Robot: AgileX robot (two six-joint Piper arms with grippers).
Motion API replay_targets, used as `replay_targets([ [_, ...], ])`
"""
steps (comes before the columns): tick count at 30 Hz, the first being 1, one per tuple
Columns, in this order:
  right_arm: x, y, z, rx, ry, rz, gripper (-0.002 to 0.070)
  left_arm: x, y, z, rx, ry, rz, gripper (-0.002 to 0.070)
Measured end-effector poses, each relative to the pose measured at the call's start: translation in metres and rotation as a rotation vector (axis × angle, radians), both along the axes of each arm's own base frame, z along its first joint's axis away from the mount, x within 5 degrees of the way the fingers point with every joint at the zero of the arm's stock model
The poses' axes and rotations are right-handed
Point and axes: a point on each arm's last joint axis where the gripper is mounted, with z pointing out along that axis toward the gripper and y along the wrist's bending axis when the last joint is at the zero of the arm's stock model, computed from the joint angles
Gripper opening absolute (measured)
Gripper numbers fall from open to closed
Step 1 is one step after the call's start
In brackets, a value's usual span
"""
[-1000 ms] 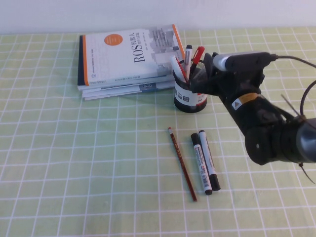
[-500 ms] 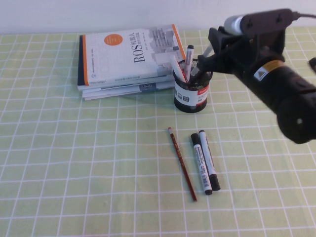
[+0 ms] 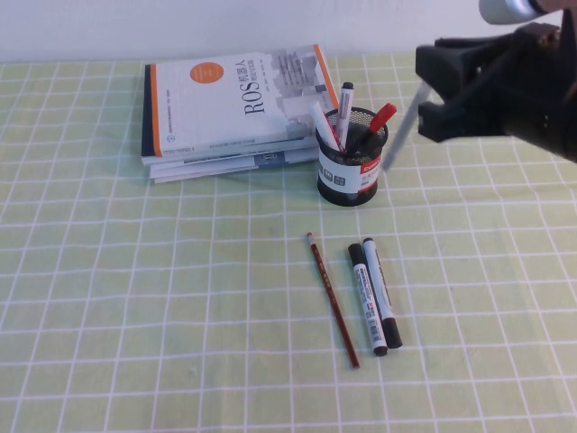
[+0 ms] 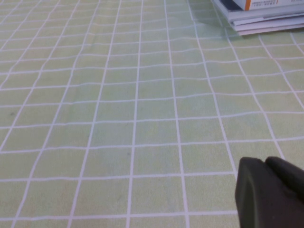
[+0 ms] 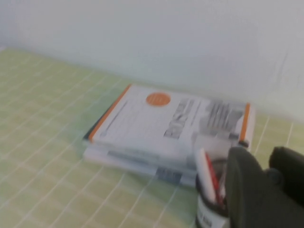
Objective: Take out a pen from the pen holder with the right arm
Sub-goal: 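Take a marker out of the pen holder and lay it on the table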
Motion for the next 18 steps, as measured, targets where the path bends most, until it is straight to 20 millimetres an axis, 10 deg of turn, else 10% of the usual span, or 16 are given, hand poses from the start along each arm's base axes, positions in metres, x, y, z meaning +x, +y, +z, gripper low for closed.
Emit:
replay_targets([
  [18, -0.008, 0.011, -0.033, -0.243, 0.694, 0.081, 0.0044, 0.000, 0.000, 0.000, 0.000, 0.000, 0.000, -0.0005],
])
